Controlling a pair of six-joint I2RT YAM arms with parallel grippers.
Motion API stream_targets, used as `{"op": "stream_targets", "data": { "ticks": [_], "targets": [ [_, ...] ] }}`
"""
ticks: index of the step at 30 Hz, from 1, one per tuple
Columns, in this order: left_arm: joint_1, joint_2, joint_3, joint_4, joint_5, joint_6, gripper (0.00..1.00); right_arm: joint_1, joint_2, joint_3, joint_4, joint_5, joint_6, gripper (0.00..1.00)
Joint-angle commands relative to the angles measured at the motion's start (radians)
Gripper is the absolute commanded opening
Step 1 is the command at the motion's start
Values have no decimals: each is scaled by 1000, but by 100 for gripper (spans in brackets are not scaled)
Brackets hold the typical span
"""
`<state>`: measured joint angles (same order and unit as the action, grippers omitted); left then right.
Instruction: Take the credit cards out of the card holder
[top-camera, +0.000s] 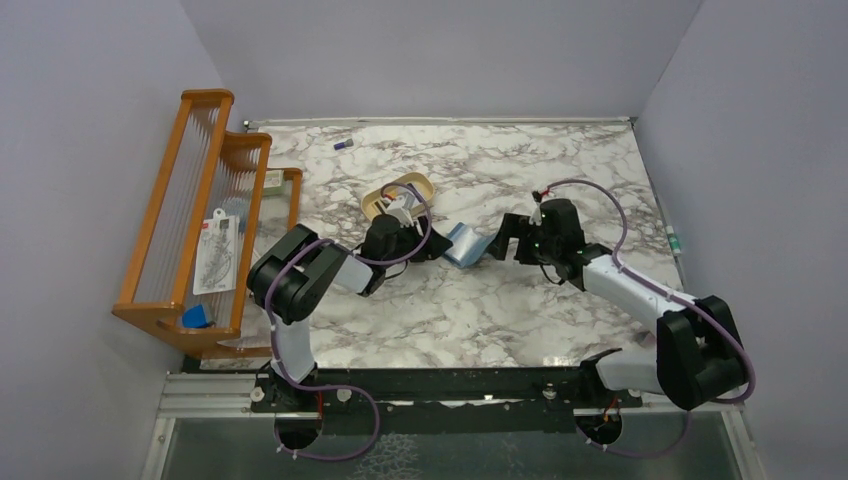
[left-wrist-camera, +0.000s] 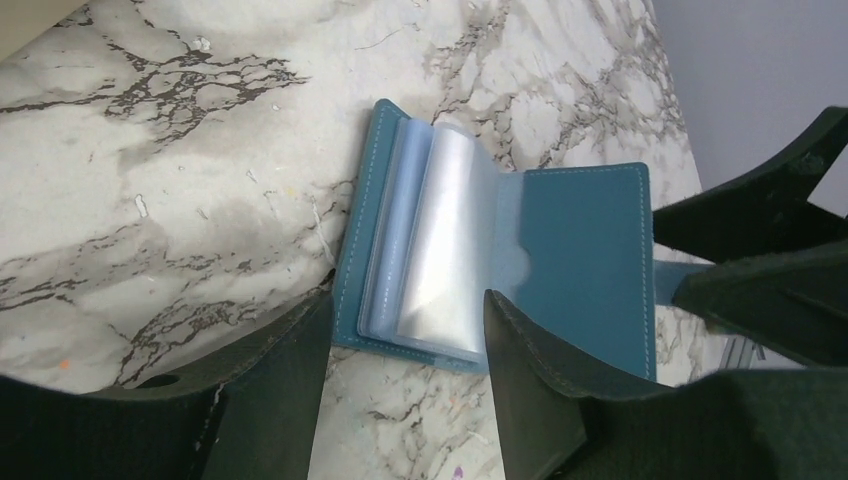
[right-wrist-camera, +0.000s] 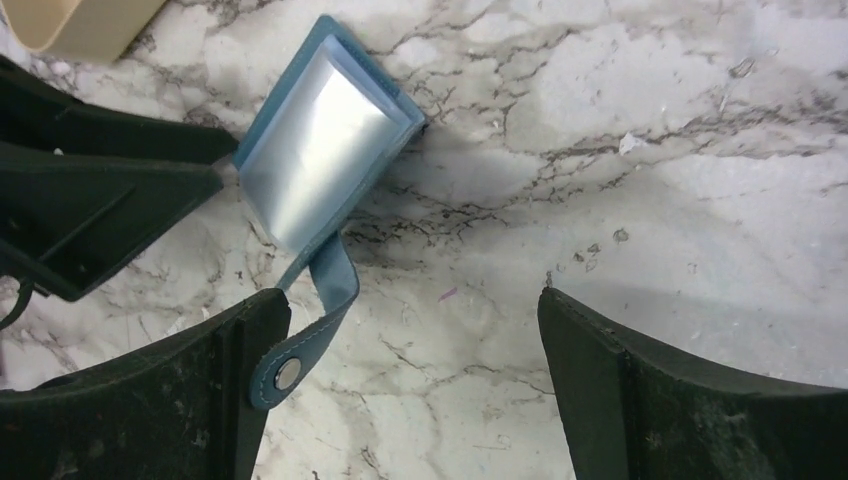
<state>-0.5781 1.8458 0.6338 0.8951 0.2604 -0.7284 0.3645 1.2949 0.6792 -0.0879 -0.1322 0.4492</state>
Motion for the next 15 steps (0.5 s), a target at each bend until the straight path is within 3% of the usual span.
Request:
{"op": "stream_targets", "data": {
  "ticks": [1, 15],
  "targets": [
    [-6, 61, 53, 5, 4, 9, 56, -3, -9, -55, 112, -81, 46, 100],
    [9, 108, 78, 5, -4, 31, 49, -5, -70, -90, 150, -73, 50, 100]
  ]
}}
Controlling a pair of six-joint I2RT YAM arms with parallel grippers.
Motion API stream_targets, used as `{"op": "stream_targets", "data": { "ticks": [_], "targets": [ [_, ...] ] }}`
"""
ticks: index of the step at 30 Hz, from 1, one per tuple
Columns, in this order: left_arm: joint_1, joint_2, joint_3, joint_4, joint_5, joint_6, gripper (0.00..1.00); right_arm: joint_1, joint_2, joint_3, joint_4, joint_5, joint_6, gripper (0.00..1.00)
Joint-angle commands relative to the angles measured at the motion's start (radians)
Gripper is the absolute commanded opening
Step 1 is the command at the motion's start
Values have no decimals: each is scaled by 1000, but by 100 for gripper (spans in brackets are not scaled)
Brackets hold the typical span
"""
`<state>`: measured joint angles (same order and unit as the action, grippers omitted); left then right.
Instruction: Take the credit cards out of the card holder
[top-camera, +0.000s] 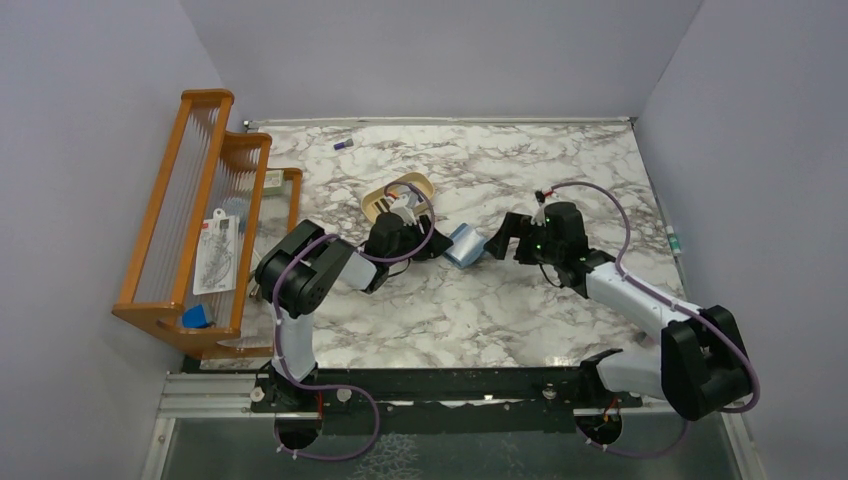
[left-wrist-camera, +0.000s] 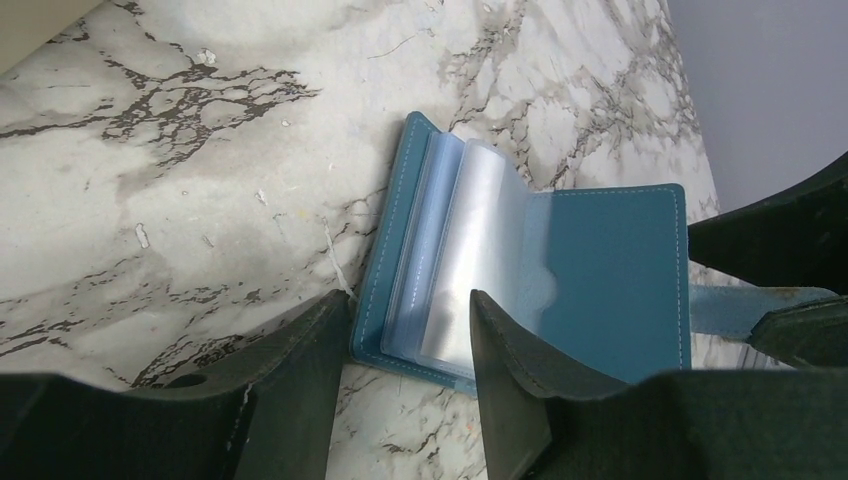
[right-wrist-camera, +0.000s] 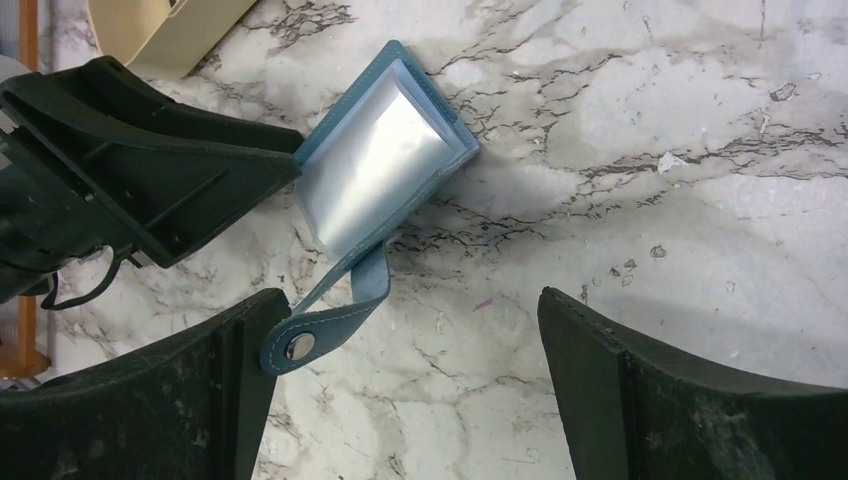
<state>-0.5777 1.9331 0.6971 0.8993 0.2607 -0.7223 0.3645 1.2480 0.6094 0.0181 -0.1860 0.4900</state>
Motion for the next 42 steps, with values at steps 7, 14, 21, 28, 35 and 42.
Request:
{"op": "stream_targets", "data": {
  "ticks": [7, 14, 21, 28, 35, 42],
  "targets": [
    [9, 47, 26, 6, 36, -3, 40, -5, -7, -20, 69, -40, 18, 100],
    [9, 44, 10, 43, 61, -40, 12, -6, 0, -30, 86, -58, 15, 100],
    [9, 32, -14, 89, 84, -77, 0, -5, -9, -39, 100, -68, 9, 100],
    [13, 31, -17, 92, 87, -73, 6, -5, 3, -54, 134, -92, 26, 100],
    [30, 13, -23, 87, 69, -54, 17, -5, 42, 9, 122, -125, 36, 100],
    [29, 11, 0, 63, 57, -47, 18, 37, 157, 208, -89, -1, -16, 100]
  ]
}}
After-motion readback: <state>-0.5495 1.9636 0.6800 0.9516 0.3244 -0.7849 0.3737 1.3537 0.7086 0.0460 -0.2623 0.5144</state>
